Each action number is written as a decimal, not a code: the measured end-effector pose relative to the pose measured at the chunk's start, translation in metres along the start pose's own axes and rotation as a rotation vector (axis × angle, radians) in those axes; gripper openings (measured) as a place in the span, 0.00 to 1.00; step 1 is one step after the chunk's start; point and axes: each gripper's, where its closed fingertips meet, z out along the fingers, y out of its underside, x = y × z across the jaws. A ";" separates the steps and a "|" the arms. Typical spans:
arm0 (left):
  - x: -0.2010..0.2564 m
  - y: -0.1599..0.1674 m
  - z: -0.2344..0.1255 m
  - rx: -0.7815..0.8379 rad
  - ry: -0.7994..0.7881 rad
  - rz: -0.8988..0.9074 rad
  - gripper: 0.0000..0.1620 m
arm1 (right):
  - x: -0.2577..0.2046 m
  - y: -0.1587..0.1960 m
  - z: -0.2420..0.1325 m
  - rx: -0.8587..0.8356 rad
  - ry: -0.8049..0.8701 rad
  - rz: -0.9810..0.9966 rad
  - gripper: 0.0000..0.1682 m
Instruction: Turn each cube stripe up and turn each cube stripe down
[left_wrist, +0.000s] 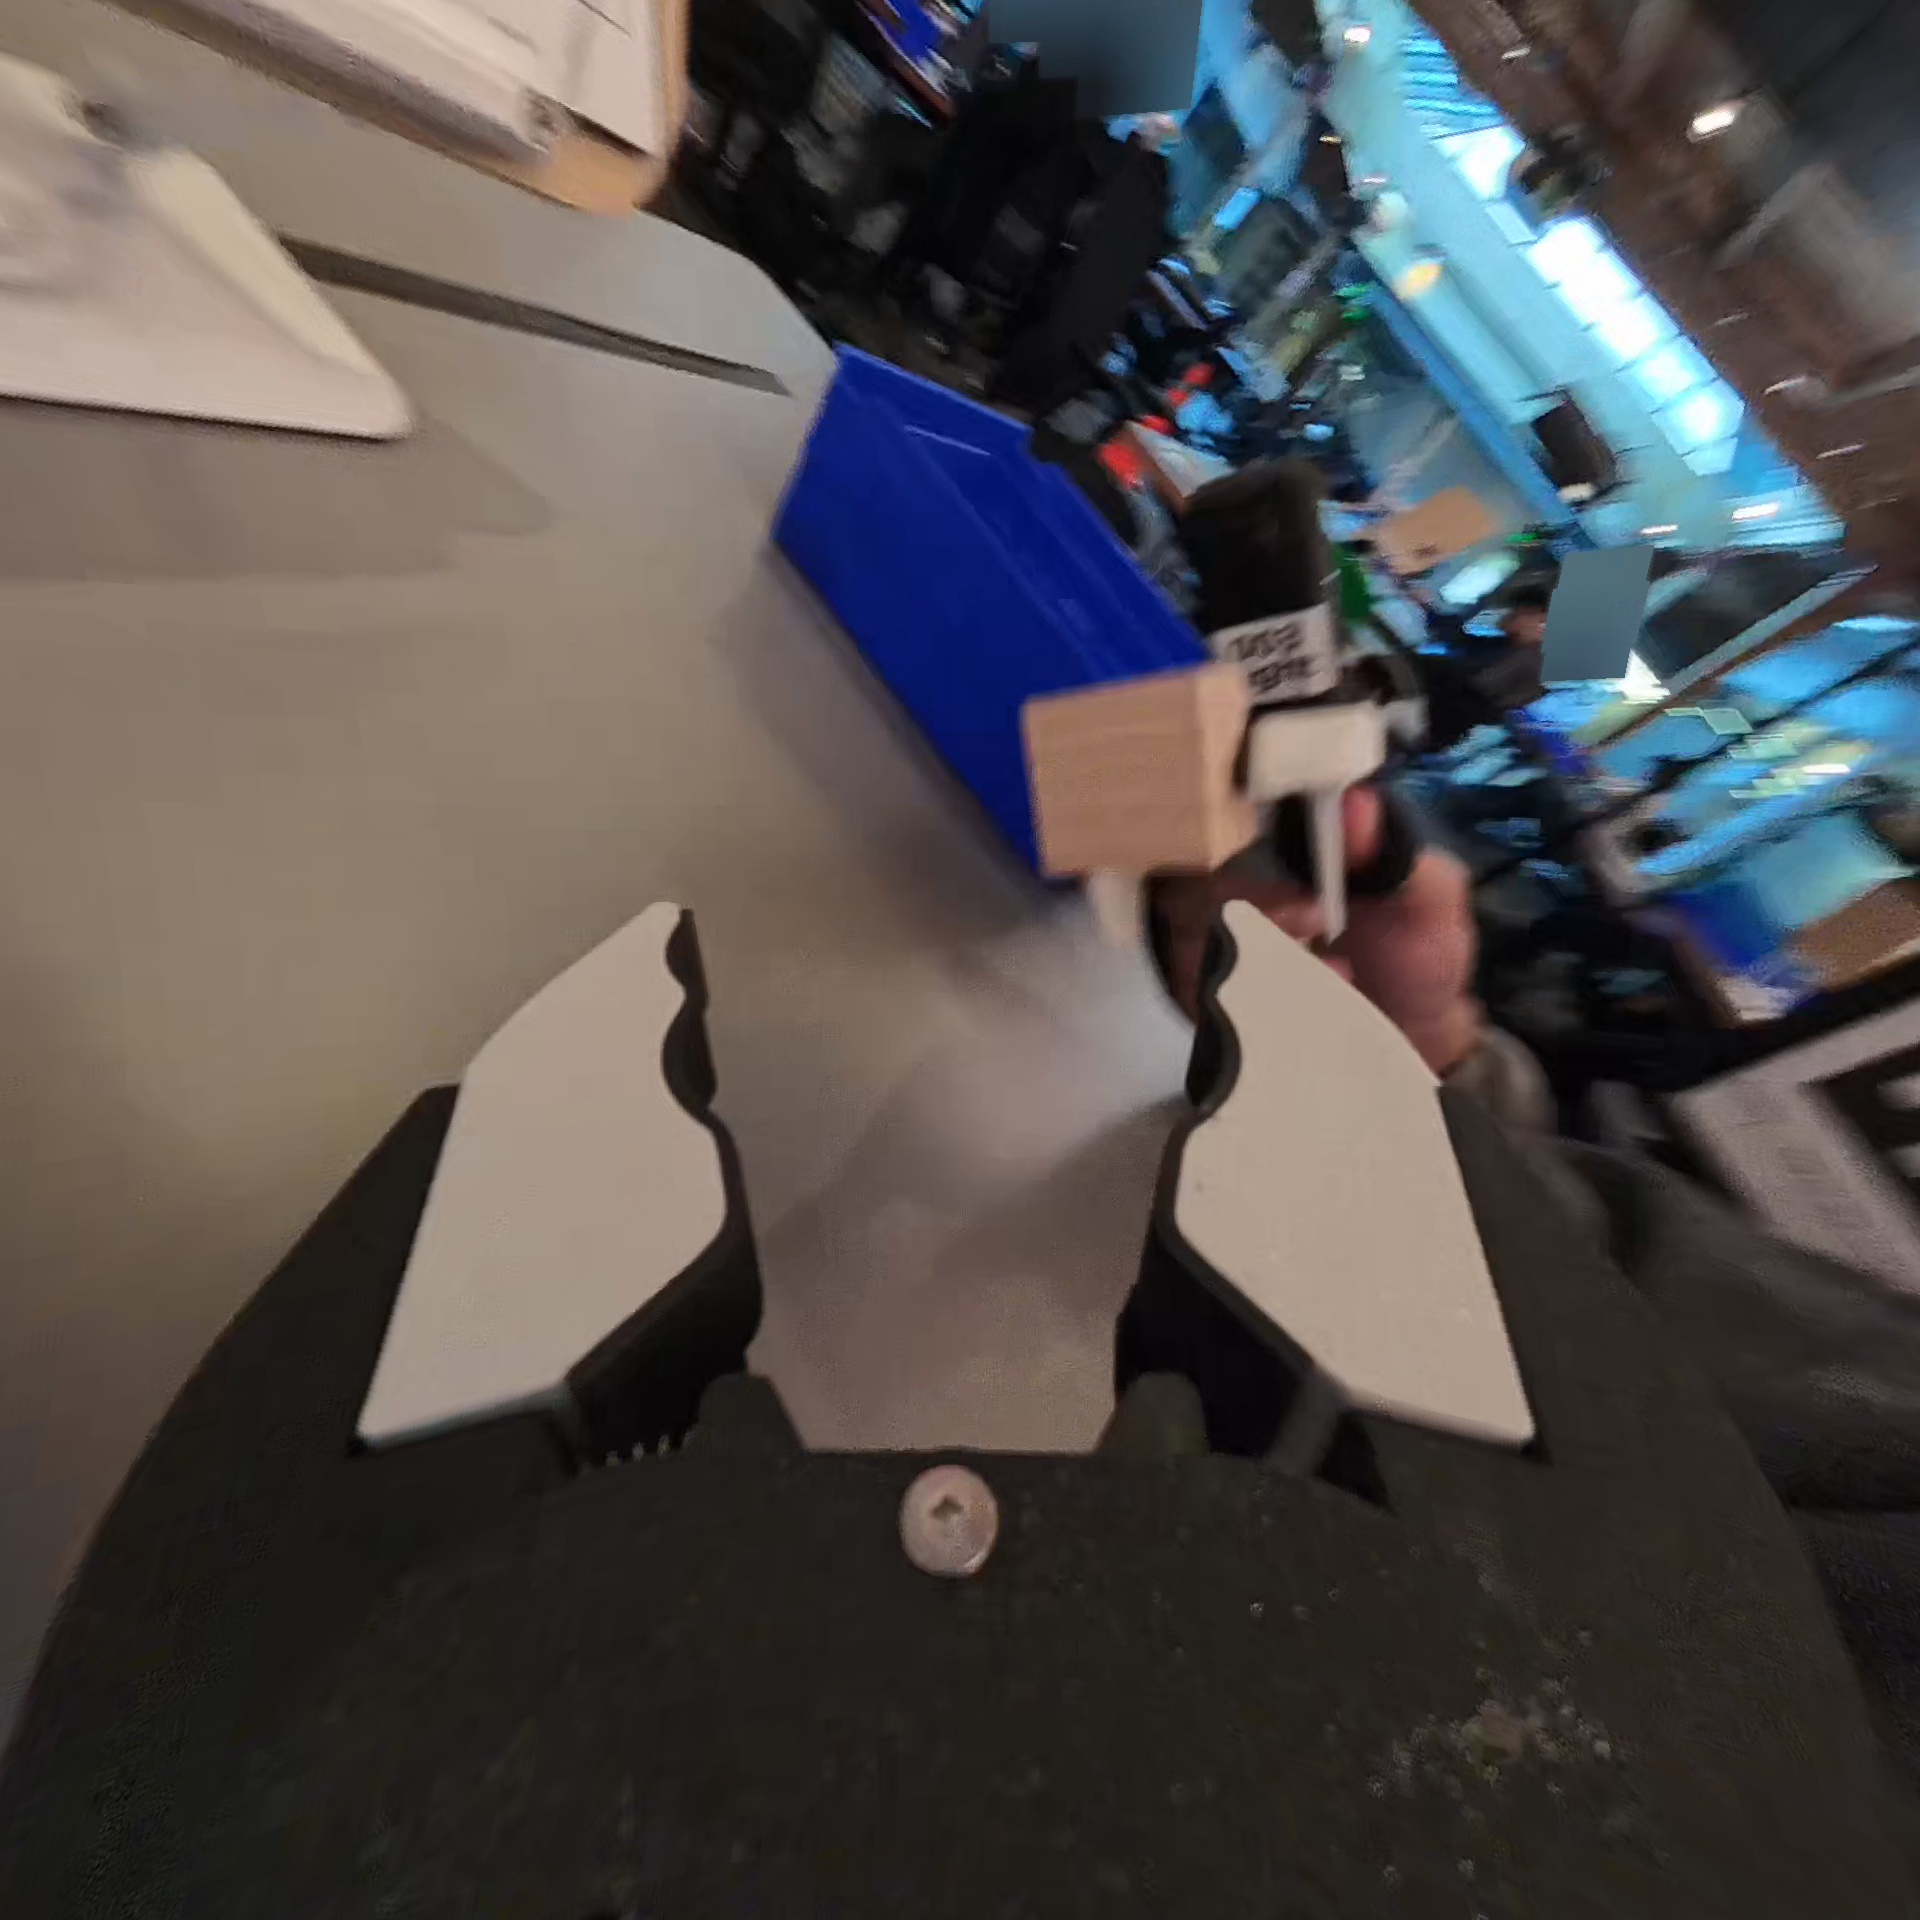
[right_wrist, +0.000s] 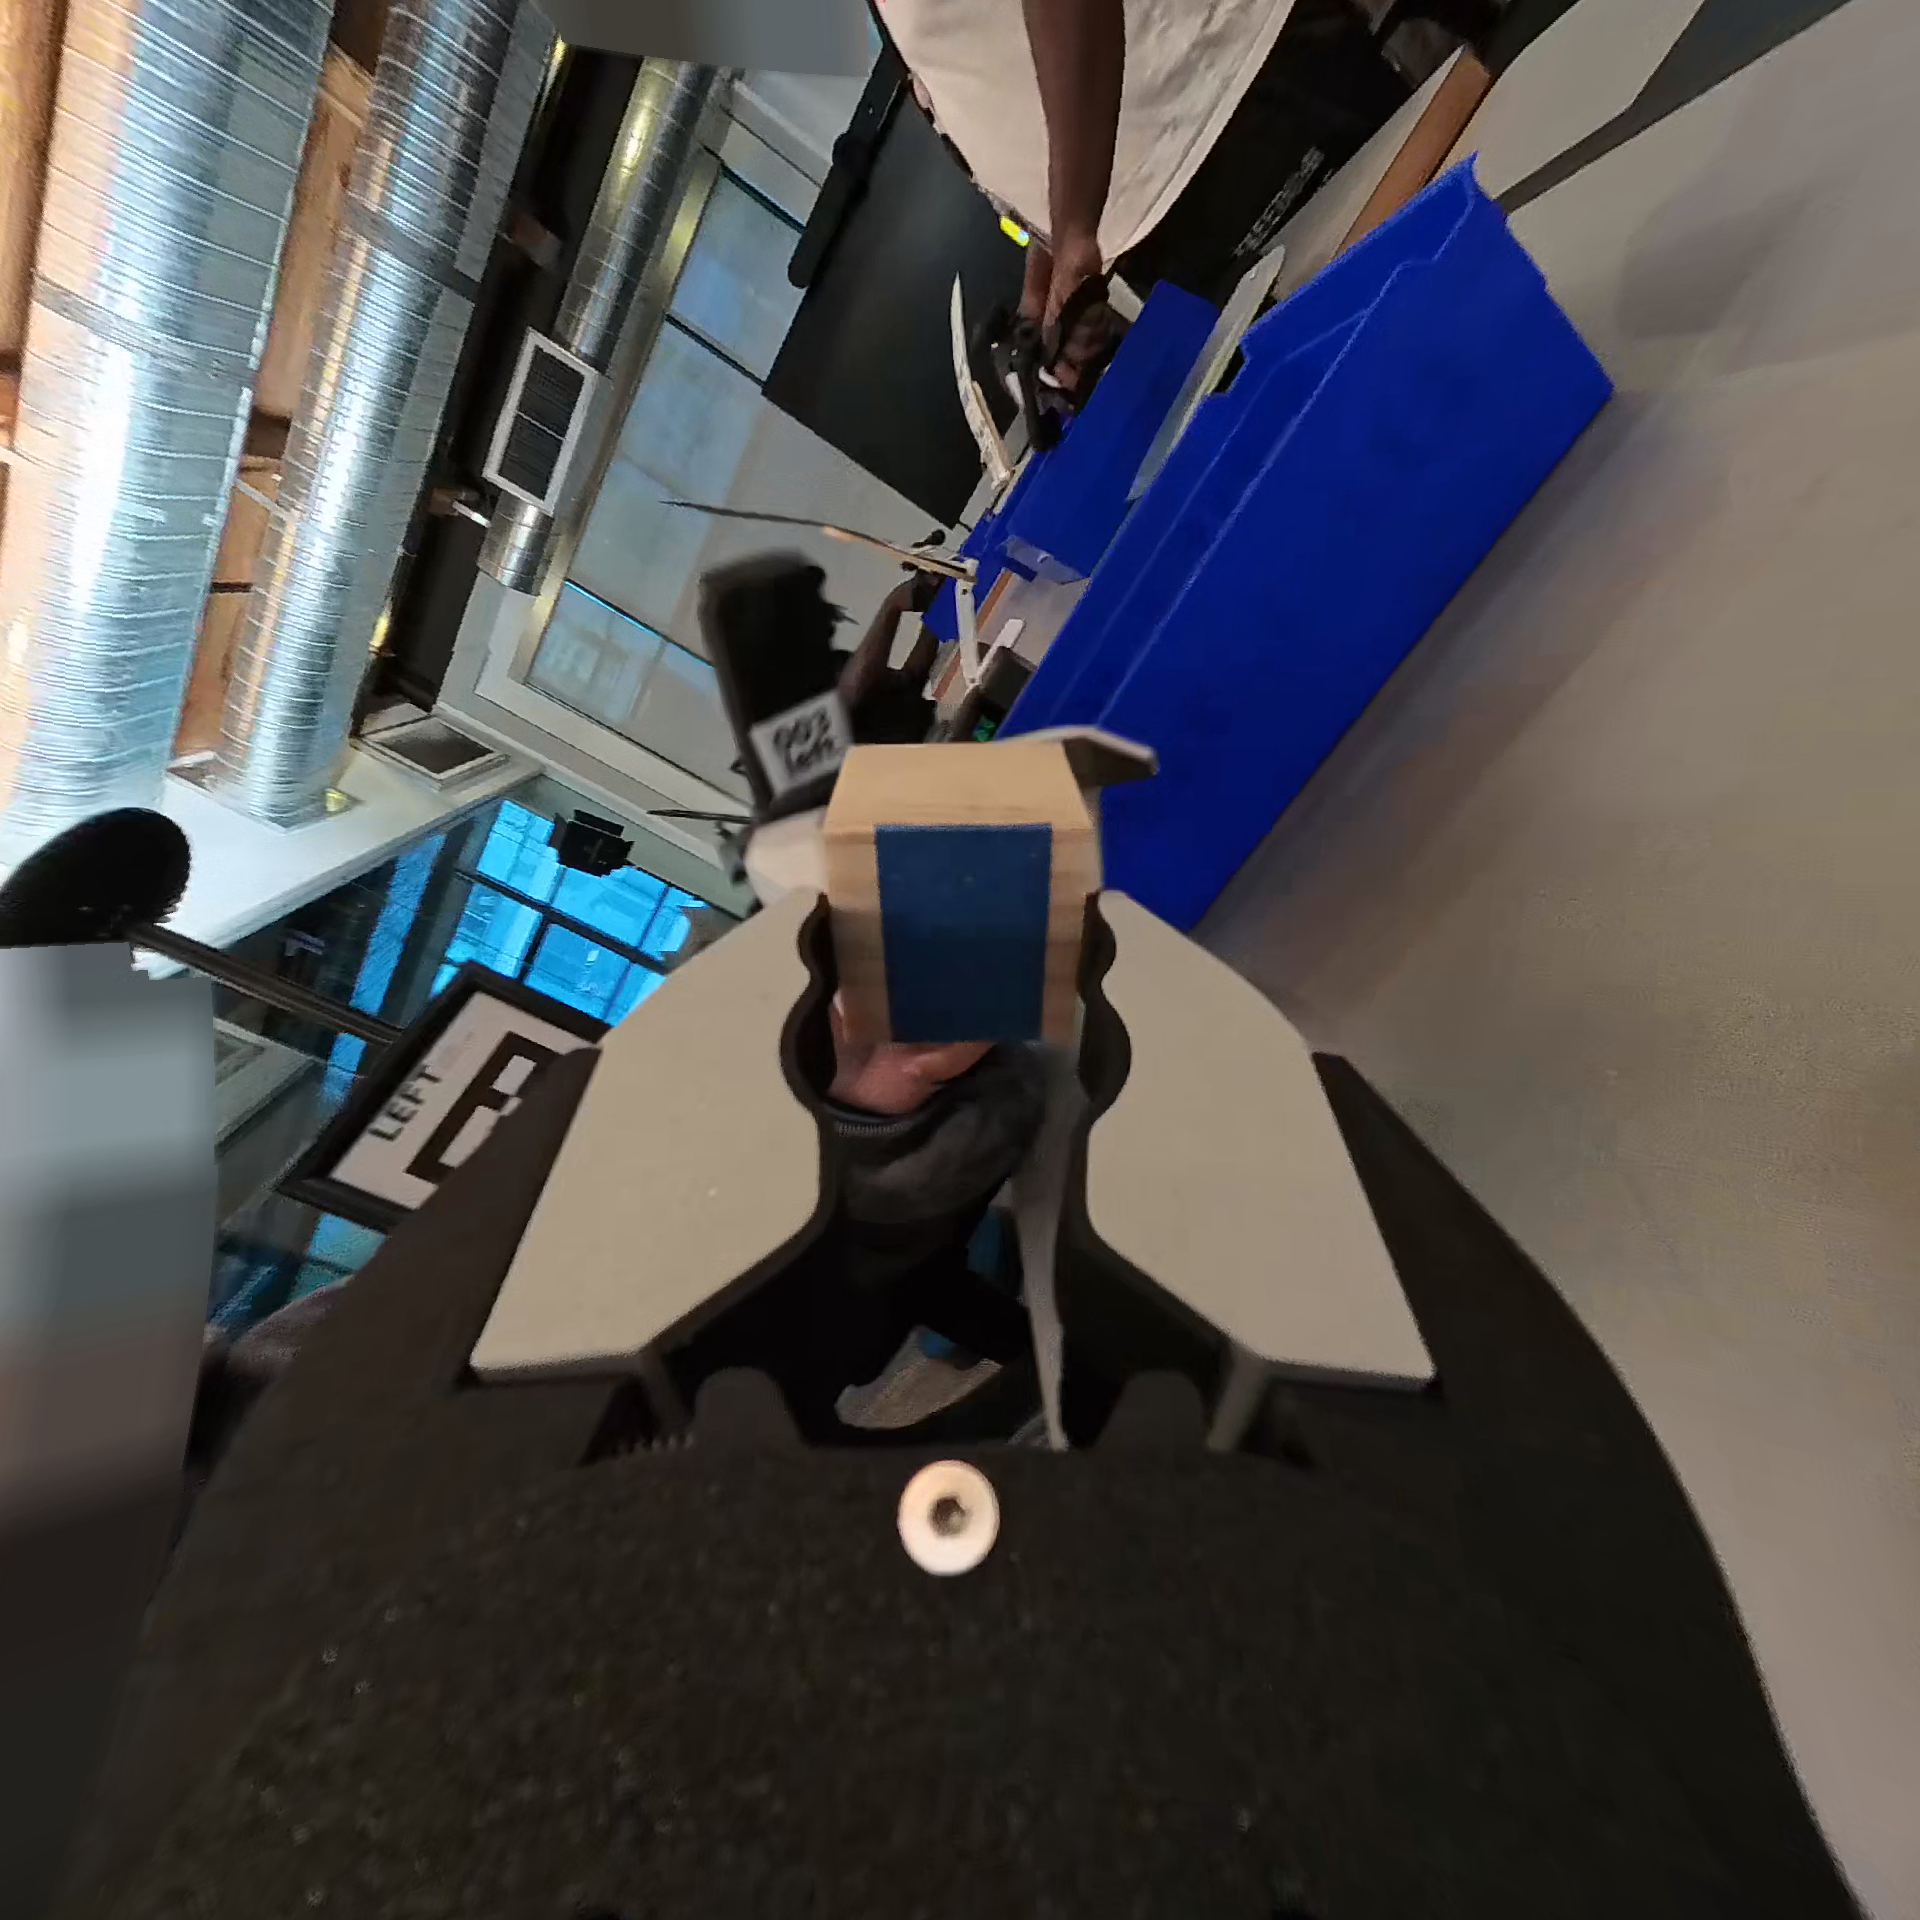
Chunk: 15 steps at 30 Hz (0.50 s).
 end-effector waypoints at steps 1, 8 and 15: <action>-0.004 0.013 -0.011 0.034 -0.045 0.049 0.55 | 0.002 -0.002 -0.004 0.002 0.030 -0.025 0.26; -0.001 0.091 -0.026 -0.094 -0.081 0.230 0.44 | 0.014 -0.065 -0.096 0.002 0.591 -0.414 0.26; 0.002 0.106 -0.016 -0.190 -0.076 0.300 0.40 | 0.103 -0.062 -0.259 -0.388 1.357 -0.191 0.27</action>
